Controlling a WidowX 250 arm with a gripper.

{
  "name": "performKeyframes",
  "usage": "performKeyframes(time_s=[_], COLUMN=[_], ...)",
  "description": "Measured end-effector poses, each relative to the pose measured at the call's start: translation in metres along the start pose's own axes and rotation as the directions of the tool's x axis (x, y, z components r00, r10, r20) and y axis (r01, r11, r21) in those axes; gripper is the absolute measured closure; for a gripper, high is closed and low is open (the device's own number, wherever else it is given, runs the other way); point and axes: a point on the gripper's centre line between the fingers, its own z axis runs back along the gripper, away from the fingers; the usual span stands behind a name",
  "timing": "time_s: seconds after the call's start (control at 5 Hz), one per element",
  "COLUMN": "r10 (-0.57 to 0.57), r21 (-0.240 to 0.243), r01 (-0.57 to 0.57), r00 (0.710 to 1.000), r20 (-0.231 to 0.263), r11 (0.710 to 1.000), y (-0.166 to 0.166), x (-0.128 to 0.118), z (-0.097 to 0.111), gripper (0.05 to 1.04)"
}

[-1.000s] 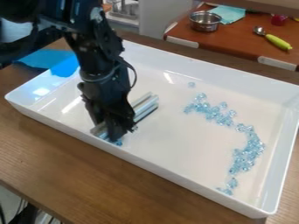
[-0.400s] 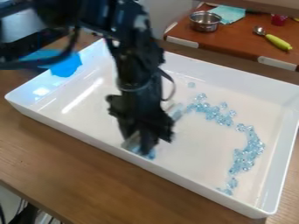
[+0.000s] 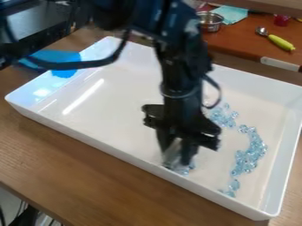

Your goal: Sweep into pile

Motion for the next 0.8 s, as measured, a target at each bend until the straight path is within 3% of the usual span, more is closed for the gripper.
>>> performKeyframes(time_s=[0.4, 0.6, 0.8], r10=[0.026, 0.064, 0.125], r21=[-0.053, -0.07, -0.01], r01=[-0.029, -0.066, -0.125], r00=[0.998, 0.997, 0.991], r20=[-0.051, -0.034, 0.043], r11=[0.998, 0.995, 0.992], y=[-0.026, -0.006, 0.04], x=[0.005, 0.019, 0.04], z=[0.01, 0.036, 0.063], gripper=[0.705, 0.705, 0.705])
